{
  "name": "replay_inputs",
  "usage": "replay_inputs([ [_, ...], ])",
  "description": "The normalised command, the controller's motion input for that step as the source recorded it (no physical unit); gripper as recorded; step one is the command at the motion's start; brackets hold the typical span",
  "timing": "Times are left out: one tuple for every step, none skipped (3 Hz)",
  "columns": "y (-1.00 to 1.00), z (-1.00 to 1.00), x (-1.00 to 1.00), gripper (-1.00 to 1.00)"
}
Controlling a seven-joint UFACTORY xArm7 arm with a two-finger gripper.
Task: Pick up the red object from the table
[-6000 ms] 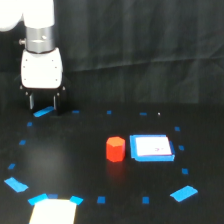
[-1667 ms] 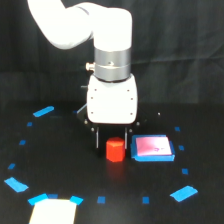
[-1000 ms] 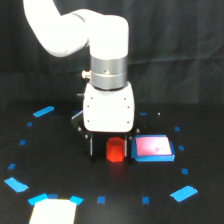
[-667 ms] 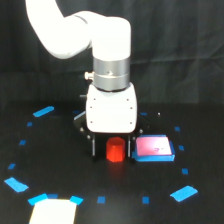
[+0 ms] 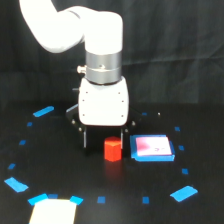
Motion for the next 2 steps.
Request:
replay_inputs([
  [-0.39,-0.56,-0.04,0.02],
  [-0.54,-0.55,-0.12,-0.55],
])
